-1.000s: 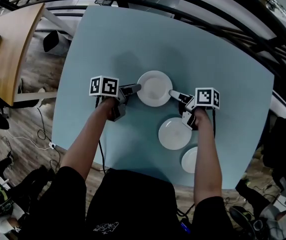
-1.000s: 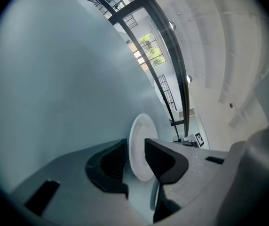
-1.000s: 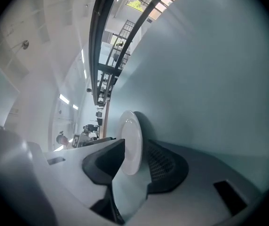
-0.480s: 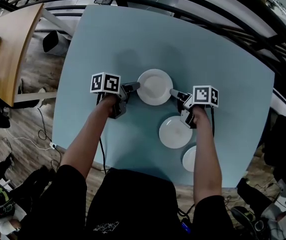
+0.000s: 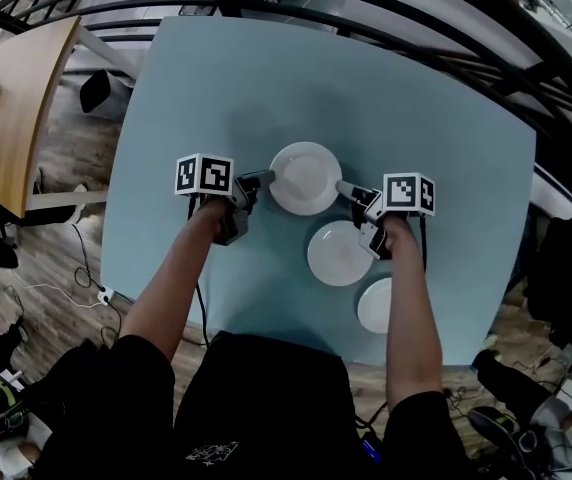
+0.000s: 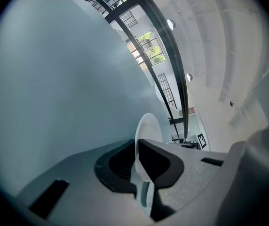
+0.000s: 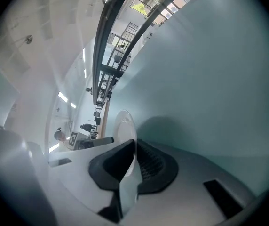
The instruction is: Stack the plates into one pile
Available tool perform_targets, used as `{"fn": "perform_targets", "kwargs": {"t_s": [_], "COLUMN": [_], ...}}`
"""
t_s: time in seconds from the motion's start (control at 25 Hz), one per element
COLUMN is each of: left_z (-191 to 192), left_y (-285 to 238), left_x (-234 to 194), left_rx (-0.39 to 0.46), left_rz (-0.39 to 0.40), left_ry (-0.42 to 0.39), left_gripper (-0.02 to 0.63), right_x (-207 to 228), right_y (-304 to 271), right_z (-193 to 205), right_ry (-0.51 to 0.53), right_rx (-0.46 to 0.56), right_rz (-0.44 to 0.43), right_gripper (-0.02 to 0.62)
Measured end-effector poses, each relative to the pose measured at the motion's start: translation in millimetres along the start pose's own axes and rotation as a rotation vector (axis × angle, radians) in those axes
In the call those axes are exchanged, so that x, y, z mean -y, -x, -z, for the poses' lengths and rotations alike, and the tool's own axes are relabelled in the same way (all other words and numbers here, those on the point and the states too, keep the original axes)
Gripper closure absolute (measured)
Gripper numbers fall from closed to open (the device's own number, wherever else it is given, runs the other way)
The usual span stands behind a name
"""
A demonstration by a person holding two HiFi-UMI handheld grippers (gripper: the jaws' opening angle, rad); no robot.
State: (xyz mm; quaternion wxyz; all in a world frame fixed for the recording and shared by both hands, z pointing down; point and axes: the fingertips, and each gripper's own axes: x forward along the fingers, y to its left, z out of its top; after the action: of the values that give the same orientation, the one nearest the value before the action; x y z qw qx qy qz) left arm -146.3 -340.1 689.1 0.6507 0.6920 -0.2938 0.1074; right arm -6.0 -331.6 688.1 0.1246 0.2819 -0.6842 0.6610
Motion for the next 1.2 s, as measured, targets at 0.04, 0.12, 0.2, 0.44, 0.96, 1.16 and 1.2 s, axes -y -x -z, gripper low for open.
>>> {"fn": "perform_targets", "kwargs": {"t_s": [0.04, 0.12, 0.2, 0.44, 0.96, 1.16, 1.2], "left_z": [7, 21, 34, 76, 158, 175, 177], "left_y": [-3, -9, -14, -30, -40, -40, -39], "left_x": [3, 7, 10, 28, 45, 38, 35], "left_rx": [-0.004, -0.010, -0.015, -0.035, -0.052, -0.080, -0.085], "left_rz": [0.004, 0.010, 0.013, 0.016, -0.029, -0.053, -0.059], "left_ry": [0.002, 0.009, 0.018, 0.019, 0.018, 0.008, 0.005], "left_gripper": [0.574, 0.574, 0.574, 0.575, 0.575, 0.575, 0.575], "right_x": [3, 10, 16, 35, 66, 71, 71], "right_y": [6, 17, 25, 59, 99, 100, 98], "right_z": [4, 13, 21, 51, 120, 134, 136], "right_ry": [0.001, 0.002, -0.001, -0.025, -0.036, -0.024, -0.020], "right_rx": [-0.001, -0.004, -0.007, -0.011, -0.051, -0.066, -0.069], "right_rz": [0.005, 0.017, 0.030, 0.042, 0.079, 0.116, 0.124], "right_gripper": [0.571, 0.571, 0.571, 0.571, 0.571, 0.570, 0.569]}}
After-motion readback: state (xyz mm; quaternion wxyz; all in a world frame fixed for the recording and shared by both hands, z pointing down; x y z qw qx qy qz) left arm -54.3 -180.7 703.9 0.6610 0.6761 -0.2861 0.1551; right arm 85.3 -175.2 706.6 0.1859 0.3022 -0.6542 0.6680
